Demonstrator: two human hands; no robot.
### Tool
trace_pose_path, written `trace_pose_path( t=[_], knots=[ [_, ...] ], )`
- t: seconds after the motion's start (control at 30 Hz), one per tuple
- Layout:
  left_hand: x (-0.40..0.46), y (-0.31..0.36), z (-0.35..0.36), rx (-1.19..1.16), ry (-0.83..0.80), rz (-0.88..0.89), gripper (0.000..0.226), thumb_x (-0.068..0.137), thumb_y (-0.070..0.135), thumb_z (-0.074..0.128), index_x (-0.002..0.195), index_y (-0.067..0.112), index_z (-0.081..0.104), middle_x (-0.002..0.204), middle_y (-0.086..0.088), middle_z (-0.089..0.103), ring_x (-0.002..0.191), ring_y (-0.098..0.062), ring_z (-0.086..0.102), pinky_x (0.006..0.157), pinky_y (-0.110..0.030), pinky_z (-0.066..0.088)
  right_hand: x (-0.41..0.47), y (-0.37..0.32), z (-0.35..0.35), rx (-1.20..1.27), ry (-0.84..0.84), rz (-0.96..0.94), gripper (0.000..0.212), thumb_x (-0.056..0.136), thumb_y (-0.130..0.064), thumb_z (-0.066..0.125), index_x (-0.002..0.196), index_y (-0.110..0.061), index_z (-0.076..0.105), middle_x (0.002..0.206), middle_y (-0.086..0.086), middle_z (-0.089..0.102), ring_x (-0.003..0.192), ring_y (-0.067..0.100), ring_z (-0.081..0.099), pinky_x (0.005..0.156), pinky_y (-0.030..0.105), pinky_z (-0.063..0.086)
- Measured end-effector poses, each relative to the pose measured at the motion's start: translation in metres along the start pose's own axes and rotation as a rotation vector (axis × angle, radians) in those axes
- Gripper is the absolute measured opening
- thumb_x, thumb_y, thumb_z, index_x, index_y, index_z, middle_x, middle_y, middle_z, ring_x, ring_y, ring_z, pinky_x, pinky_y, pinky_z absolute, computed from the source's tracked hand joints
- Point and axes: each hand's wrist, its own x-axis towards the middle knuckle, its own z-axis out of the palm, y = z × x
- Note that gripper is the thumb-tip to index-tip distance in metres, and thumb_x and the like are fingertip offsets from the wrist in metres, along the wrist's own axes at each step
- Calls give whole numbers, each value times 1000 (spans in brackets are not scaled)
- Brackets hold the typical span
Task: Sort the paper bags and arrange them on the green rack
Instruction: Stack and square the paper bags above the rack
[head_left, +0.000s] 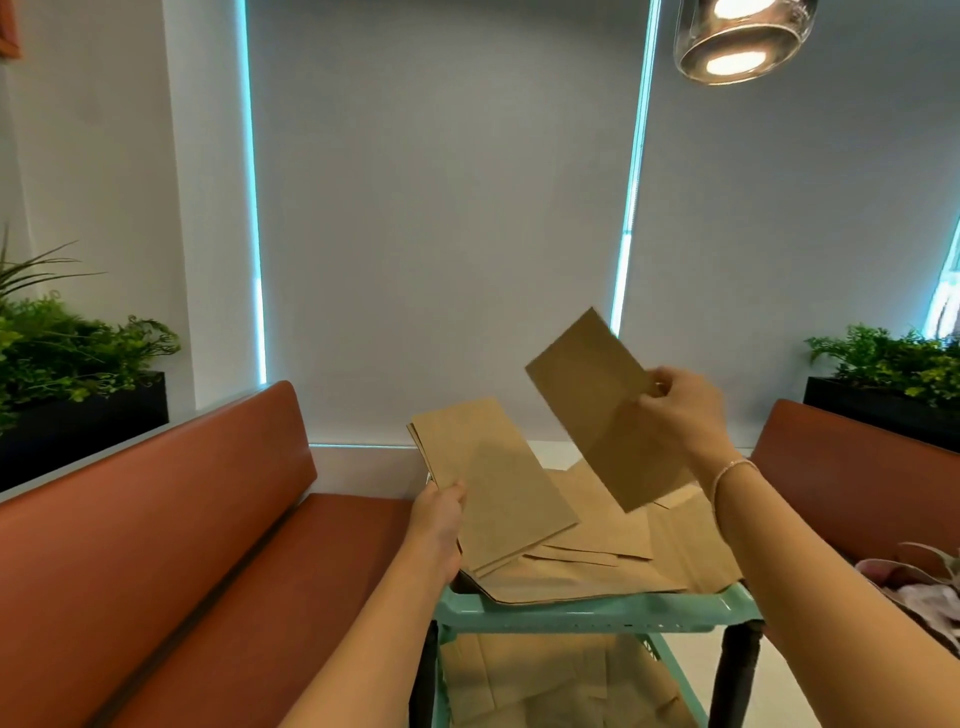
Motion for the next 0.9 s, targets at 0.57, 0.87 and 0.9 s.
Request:
trace_pose_path(
  t=[0.57,0.87,0.9],
  knots=[
    [-7,1,1,41,-106,-21,27,103,27,32,124,21,48,113,-7,62,104,-26,59,83,-41,50,-63,-10,92,408,-200,414,29,80,-14,65,110,-15,64,106,4,64,90,20,57,71,26,42],
    [-1,-4,1,148,-99,94,44,99,40,37,138,18,40,128,-6,55,112,-22,56,91,-41,49,-75,-27,89,365,-301,314,37,82,-16,67,117,-12,57,107,5,64,83,15,59,72,24,49],
    [-2,-4,2,151,-108,126,39,101,33,37,136,18,41,122,-4,57,104,-19,58,81,-36,51,-74,-28,87,352,-304,308,47,81,-20,68,125,-11,53,117,7,62,96,19,59,83,29,49]
  ],
)
